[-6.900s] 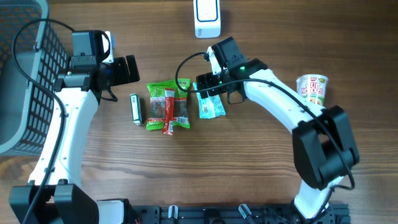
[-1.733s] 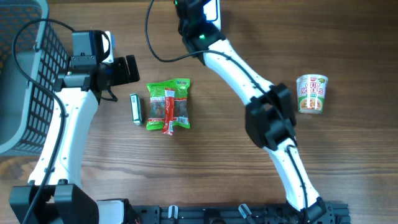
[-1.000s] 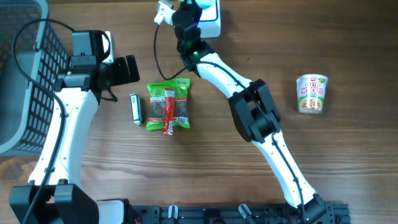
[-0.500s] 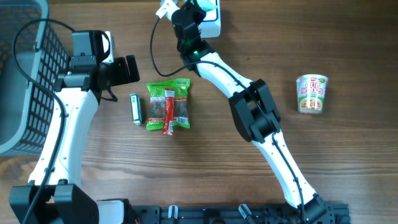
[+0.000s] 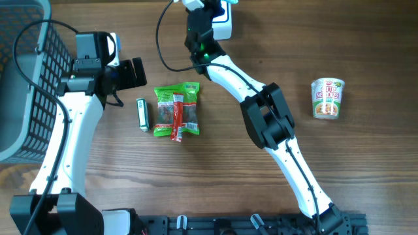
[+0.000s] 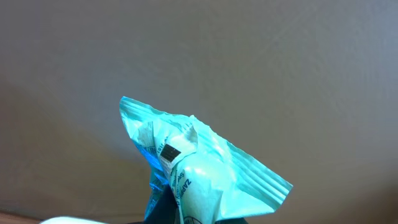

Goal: Scan the item barcode
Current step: 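Hold the mint-green packet barcode-side over the white scanner, then carry the packet right and set it beside the cup noodle, then move the right gripper left to the red stick snack, then grasp the red stick snack and pull it right out of the row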

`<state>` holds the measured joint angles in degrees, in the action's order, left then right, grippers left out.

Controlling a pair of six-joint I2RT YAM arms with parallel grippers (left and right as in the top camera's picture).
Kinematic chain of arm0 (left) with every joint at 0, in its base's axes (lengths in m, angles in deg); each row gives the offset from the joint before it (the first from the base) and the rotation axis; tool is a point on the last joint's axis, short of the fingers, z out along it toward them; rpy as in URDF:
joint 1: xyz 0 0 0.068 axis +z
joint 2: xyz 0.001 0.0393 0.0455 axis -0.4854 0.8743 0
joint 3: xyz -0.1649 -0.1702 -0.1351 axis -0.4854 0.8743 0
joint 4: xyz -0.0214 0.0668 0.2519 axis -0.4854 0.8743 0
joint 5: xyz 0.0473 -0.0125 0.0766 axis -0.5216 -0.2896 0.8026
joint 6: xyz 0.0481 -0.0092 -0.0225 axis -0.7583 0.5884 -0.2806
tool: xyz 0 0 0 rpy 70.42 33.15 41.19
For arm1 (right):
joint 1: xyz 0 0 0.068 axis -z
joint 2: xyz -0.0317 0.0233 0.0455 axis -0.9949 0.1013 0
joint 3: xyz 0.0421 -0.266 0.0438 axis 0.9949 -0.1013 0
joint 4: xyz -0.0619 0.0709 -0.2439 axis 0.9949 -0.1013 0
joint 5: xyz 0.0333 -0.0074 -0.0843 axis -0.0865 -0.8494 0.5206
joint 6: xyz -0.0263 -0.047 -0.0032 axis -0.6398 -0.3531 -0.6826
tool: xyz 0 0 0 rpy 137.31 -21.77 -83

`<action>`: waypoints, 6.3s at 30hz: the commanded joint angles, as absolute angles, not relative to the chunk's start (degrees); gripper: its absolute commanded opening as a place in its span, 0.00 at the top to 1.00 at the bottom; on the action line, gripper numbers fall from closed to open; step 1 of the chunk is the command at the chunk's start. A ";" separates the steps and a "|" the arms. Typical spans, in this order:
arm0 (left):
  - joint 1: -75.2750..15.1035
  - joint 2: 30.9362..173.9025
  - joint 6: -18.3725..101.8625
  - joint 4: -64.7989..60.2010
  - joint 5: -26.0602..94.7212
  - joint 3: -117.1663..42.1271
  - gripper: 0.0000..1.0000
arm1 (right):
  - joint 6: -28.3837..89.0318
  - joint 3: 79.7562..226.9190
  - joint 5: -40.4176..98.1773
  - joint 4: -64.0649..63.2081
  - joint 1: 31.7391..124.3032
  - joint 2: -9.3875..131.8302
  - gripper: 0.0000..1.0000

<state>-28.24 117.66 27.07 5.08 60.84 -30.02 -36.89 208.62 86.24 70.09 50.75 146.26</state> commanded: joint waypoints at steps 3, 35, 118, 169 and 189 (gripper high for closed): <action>-28.20 117.77 27.00 4.95 61.41 -30.18 0.00 | -22.20 209.35 88.60 59.82 51.04 146.61 0.96; -28.20 117.77 26.98 4.95 61.41 -30.20 0.00 | 5.49 209.37 59.01 -8.88 53.86 114.08 0.96; -28.20 117.77 26.98 4.95 61.41 -30.20 0.00 | 21.03 163.77 -3.35 -17.23 74.78 92.68 0.48; -28.20 117.77 27.00 4.95 61.41 -30.18 0.00 | 52.60 163.23 14.38 15.47 46.30 114.24 0.51; -28.20 117.77 27.00 4.92 61.41 -30.20 0.00 | 53.58 161.11 15.91 17.81 45.01 114.87 0.62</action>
